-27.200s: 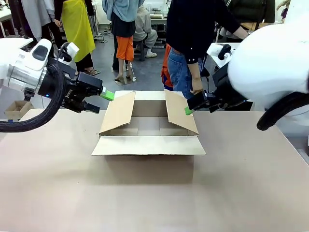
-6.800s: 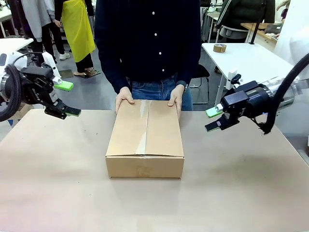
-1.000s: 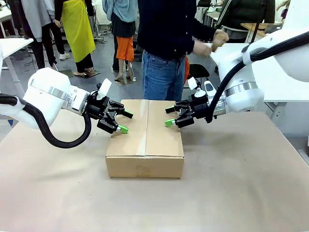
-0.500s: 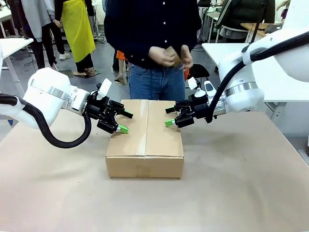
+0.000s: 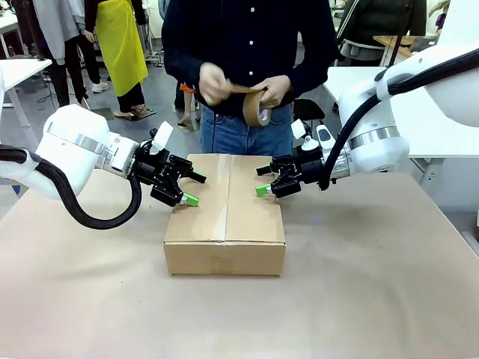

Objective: Pack the gift set into the box.
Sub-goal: Press and hold the closed box until the human finishes sealing it.

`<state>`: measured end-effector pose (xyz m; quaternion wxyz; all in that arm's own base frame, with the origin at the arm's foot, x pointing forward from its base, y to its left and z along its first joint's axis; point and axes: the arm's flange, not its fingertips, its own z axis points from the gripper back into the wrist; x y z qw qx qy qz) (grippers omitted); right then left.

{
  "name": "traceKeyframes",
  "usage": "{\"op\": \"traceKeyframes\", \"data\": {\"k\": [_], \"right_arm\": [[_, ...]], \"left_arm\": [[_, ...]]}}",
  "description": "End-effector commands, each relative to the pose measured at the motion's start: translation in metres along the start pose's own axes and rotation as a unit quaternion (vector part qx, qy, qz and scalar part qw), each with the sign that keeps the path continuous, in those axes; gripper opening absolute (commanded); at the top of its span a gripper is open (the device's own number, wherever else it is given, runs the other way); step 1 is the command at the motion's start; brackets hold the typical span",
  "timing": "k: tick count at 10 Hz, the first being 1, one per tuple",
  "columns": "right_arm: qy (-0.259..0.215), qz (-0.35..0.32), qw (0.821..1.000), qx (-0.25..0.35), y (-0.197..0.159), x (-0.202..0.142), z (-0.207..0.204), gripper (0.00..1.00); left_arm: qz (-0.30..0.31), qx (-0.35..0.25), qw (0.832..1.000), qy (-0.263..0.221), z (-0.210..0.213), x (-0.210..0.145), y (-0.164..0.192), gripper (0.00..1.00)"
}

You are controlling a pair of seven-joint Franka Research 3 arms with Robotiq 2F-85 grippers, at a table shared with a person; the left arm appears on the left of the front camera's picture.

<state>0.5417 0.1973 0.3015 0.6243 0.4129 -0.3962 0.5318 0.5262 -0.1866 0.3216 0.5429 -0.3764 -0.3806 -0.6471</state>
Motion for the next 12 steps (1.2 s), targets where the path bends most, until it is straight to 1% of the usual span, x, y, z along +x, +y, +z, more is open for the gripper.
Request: {"op": "traceKeyframes", "data": {"k": [1, 12], "right_arm": [[-0.002, -0.002, 1.0, -0.006, 0.0019, -0.0037, 0.0002, 1.0], [-0.002, -0.002, 1.0, -0.006, 0.0019, -0.0037, 0.0002, 1.0]], "left_arm": [[-0.005, 0.001, 1.0, -0.006, -0.0002, -0.0038, -0.0024, 1.0], [-0.005, 0.001, 1.0, -0.006, -0.0002, -0.0038, -0.0024, 1.0]]}}
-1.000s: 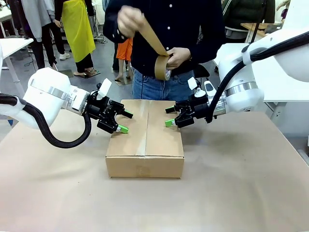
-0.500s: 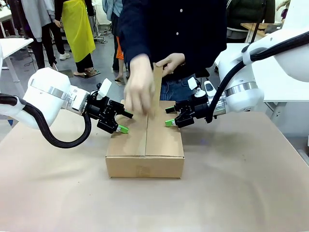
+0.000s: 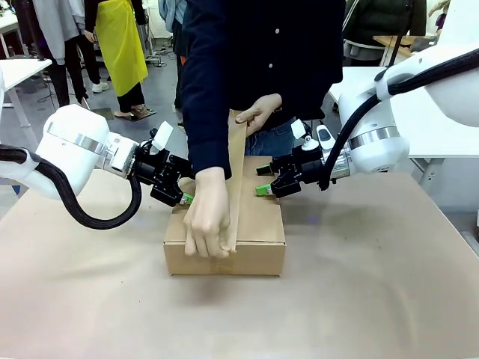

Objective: Pack the gift set into the box.
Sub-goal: Press and hold the closed box until the human finishes sealing it.

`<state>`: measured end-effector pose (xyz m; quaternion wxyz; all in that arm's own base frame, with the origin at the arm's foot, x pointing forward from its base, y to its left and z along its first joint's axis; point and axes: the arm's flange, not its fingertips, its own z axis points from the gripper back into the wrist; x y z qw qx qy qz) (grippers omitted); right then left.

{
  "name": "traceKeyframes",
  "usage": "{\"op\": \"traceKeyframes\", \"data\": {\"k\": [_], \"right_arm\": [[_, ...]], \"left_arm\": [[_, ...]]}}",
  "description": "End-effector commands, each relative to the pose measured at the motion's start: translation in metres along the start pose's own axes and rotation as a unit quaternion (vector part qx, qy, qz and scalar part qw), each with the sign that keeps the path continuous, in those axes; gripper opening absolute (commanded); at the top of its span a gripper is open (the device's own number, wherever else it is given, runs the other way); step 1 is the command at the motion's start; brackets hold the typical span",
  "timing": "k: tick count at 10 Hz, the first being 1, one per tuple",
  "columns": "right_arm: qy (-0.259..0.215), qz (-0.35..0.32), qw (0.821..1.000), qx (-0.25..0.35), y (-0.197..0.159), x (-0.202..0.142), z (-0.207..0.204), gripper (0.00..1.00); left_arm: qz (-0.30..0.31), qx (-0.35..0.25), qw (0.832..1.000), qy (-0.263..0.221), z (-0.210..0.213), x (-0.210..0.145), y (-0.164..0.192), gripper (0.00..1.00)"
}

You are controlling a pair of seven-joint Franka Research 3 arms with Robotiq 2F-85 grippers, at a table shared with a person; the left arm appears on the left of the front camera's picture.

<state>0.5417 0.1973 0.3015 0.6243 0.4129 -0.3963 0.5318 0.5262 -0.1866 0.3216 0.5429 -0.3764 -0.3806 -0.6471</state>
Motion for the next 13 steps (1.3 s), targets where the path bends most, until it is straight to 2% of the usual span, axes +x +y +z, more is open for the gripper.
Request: {"op": "traceKeyframes", "data": {"k": [1, 13], "right_arm": [[-0.002, -0.002, 1.0, -0.006, 0.0019, -0.0037, 0.0002, 1.0], [-0.002, -0.002, 1.0, -0.006, 0.0019, -0.0037, 0.0002, 1.0]], "left_arm": [[-0.005, 0.001, 1.0, -0.006, -0.0002, -0.0038, -0.0024, 1.0], [-0.005, 0.001, 1.0, -0.006, -0.0002, -0.0038, -0.0024, 1.0]]}}
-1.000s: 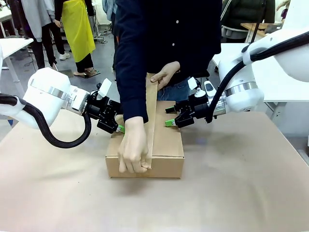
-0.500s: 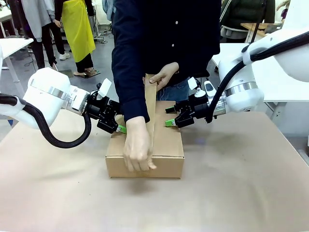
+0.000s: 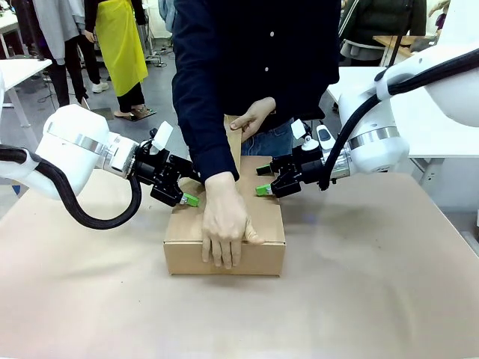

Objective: Pack the gift set into the box.
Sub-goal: Press and hold the closed box until the human finishes sealing it.

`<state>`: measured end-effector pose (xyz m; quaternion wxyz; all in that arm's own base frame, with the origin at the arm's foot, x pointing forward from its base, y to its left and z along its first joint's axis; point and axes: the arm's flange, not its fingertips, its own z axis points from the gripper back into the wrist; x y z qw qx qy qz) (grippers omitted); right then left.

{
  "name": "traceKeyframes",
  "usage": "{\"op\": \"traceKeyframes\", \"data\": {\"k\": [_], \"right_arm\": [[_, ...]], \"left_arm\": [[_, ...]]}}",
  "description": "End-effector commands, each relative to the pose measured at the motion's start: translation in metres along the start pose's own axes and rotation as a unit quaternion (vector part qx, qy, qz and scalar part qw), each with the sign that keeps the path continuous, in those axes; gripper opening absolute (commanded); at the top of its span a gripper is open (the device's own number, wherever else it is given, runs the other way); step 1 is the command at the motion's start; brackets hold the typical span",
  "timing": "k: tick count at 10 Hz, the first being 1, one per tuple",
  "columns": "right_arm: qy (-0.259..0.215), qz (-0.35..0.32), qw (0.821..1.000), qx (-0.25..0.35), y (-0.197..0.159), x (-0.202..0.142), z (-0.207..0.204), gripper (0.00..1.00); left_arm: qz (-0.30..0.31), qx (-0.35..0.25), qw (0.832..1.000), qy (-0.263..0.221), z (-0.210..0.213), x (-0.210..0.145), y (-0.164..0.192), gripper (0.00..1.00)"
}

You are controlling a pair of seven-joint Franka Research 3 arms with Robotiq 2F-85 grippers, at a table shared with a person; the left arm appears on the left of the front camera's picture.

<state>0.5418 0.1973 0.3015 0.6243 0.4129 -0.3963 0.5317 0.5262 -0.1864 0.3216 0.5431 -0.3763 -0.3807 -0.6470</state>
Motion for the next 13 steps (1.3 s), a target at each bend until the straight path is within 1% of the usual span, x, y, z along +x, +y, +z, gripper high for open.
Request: {"op": "traceKeyframes", "data": {"k": [1, 13], "right_arm": [[-0.002, -0.002, 1.0, -0.006, 0.0019, -0.0037, 0.0002, 1.0], [-0.002, -0.002, 1.0, -0.006, 0.0019, -0.0037, 0.0002, 1.0]], "left_arm": [[-0.005, 0.001, 1.0, -0.006, -0.0004, -0.0037, -0.0025, 1.0], [-0.005, 0.001, 1.0, -0.006, -0.0004, -0.0037, -0.0025, 1.0]]}}
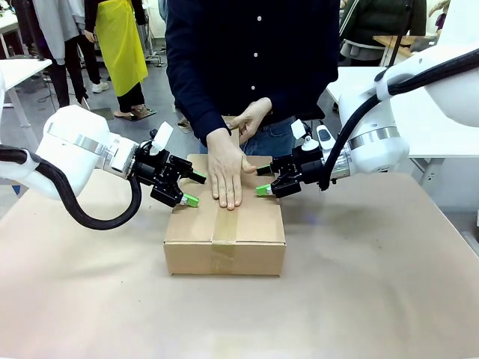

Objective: Pack the gift set into the box.
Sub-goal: Press and hold the closed box until the human finishes sealing it.

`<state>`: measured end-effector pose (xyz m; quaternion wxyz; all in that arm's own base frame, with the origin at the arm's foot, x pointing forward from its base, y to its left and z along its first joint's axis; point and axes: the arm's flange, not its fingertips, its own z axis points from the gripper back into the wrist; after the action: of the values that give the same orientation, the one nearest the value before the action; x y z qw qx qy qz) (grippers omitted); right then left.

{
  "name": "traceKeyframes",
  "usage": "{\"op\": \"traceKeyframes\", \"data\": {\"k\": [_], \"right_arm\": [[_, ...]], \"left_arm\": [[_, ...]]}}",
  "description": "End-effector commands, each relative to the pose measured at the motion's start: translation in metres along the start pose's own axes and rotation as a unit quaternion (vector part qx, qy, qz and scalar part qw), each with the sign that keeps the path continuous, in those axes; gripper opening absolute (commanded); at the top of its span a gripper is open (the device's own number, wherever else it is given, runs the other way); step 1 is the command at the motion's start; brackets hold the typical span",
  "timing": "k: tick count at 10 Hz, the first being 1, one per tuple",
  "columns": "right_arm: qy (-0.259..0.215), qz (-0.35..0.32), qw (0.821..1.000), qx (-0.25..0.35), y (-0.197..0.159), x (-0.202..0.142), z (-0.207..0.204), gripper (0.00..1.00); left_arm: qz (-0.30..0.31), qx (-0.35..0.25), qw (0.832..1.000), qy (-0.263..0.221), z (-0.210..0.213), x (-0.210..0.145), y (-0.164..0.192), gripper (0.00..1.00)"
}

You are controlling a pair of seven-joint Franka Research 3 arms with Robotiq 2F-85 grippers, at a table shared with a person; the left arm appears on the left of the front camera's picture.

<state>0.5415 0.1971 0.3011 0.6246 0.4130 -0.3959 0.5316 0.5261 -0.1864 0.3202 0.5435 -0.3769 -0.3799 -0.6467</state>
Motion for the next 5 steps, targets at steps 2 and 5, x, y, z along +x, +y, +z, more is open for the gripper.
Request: {"op": "traceKeyframes", "data": {"k": [2, 5], "right_arm": [[-0.002, -0.002, 1.0, -0.006, 0.0017, -0.0032, 0.0001, 1.0], [-0.002, -0.002, 1.0, -0.006, 0.0017, -0.0032, 0.0001, 1.0]], "left_arm": [[-0.006, 0.002, 1.0, -0.006, 0.0001, -0.0024, -0.0022, 1.0], [-0.006, 0.002, 1.0, -0.006, 0.0001, -0.0024, -0.0022, 1.0]]}}
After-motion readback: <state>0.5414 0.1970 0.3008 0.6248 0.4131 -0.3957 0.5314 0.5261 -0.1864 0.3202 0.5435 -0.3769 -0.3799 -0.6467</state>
